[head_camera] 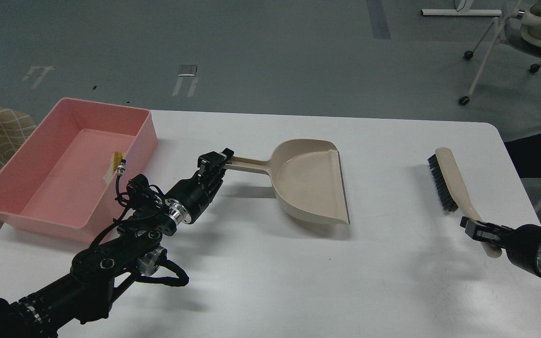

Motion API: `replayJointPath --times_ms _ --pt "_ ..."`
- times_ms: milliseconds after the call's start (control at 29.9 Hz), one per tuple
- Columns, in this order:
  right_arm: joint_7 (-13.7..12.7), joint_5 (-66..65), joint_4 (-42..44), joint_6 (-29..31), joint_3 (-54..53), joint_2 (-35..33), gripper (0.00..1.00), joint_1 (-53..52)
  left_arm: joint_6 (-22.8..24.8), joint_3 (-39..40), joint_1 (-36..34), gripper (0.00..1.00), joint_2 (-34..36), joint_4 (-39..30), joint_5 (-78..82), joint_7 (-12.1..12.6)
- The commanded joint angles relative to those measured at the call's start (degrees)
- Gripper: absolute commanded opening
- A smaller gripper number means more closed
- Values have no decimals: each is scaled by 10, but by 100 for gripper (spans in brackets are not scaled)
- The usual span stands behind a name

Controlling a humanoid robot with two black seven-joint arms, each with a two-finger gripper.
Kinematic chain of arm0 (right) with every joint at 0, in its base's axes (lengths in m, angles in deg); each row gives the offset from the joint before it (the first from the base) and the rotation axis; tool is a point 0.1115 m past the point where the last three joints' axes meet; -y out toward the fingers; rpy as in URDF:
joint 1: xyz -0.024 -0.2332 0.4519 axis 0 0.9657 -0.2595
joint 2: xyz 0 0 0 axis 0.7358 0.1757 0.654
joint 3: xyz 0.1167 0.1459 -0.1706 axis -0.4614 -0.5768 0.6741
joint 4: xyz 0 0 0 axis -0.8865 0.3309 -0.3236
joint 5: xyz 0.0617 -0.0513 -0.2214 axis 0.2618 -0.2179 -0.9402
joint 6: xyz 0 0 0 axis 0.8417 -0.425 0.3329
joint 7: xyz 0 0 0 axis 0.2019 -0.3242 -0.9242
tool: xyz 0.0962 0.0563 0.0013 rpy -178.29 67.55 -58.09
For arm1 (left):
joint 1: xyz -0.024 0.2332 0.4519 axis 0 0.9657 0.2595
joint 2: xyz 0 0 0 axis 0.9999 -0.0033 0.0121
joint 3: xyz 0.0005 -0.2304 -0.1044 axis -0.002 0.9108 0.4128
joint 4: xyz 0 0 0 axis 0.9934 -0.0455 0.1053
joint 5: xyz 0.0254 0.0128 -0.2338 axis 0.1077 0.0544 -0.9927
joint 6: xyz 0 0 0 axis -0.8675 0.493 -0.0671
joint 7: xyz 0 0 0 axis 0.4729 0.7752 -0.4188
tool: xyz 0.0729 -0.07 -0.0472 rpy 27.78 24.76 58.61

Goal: Sweep and dump garbage into bin
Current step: 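Lower the empty dustpan back onto the table with the left gripper, then release the dustpan and brush, opening both grippers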

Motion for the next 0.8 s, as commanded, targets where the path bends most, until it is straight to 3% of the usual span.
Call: replayJointPath --times_ms 0,100,167,201,435,535,769 --pt "0 0 1 0 0 2 0 0 -3 0 2 12 -3 0 0 -1" --pt "0 0 4 0 0 3 0 0 -3 -2 8 22 -3 -2 1 -1" --pt "0 0 8 0 0 4 0 -1 -3 -3 9 46 -3 -2 0 -1" --pt "0 0 9 0 0 4 0 -1 -3 -3 10 49 -3 -2 0 -1" --pt "0 0 12 -1 -1 7 23 -2 -2 1 7 81 5 -3 -8 1" --pt "0 0 12 -2 -2 7 31 -2 -2 2 6 90 9 -4 -9 2" --pt "0 1 11 -5 -4 6 40 -3 -1 4 3 94 26 -9 -10 3"
